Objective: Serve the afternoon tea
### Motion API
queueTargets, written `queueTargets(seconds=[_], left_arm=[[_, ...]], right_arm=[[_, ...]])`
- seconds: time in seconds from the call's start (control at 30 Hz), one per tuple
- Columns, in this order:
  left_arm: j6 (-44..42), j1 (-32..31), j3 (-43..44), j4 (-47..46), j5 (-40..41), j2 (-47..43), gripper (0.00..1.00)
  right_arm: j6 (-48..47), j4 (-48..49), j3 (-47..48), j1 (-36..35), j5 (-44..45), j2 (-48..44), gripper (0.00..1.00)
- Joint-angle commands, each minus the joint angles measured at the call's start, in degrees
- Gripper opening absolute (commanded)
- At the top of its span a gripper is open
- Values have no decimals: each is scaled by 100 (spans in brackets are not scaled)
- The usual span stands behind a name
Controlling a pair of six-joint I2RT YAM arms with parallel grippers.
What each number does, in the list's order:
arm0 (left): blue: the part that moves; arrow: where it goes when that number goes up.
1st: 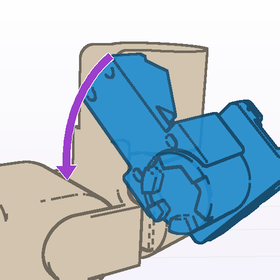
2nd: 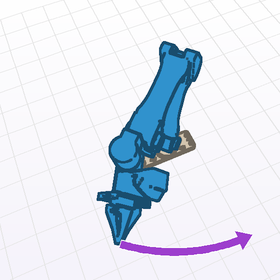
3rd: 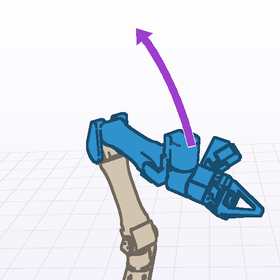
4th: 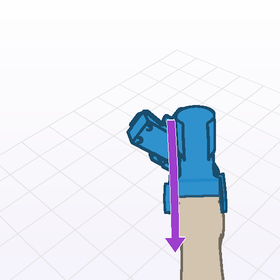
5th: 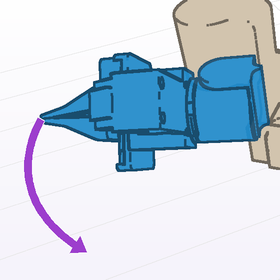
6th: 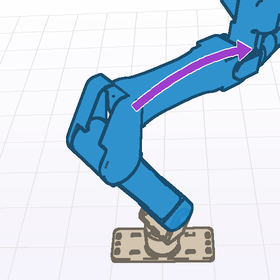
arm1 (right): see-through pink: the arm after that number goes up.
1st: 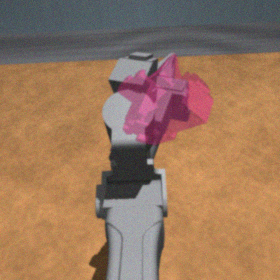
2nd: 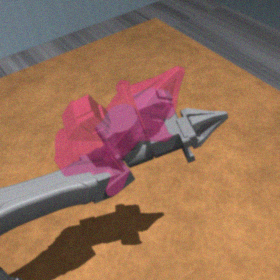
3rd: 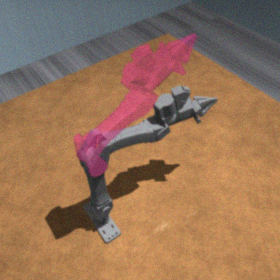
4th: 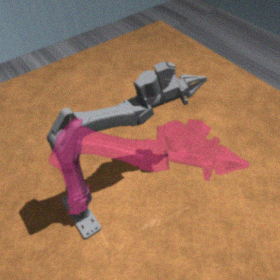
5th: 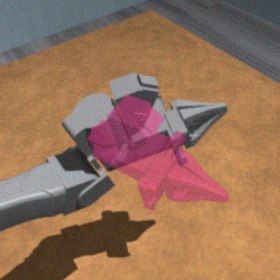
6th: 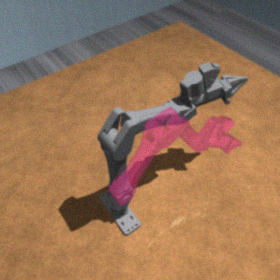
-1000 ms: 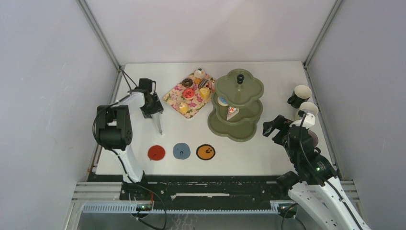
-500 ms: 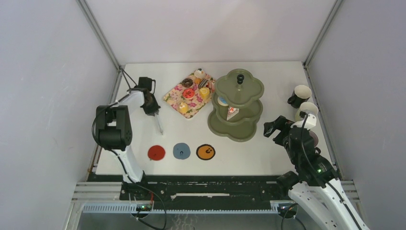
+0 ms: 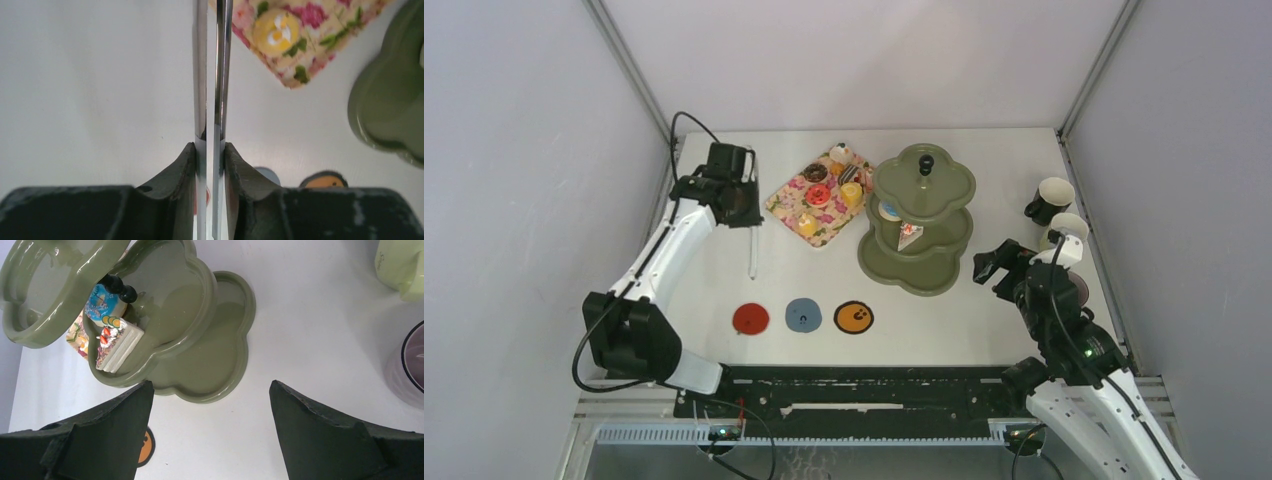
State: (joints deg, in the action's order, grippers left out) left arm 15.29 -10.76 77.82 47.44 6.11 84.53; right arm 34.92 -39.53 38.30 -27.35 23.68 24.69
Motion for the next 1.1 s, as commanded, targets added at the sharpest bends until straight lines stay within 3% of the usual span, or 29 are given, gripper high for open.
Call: queueTargets(seconds=[0.0, 0.37, 0.57, 1.07], left_arm=[[-150, -282, -328, 424, -463, -376, 28], [-2, -927, -262, 433, -295, -180, 33], [-45, -1038, -264, 535, -334, -220, 47], [155, -1271, -406, 14, -337, -32, 47]], right_arm=[[-84, 299, 46, 24, -39, 45, 94], [-43, 288, 46, 28, -58, 34, 94], [-74, 101, 46, 36, 21, -31, 94], [-44, 215, 46, 30, -98, 35, 94]])
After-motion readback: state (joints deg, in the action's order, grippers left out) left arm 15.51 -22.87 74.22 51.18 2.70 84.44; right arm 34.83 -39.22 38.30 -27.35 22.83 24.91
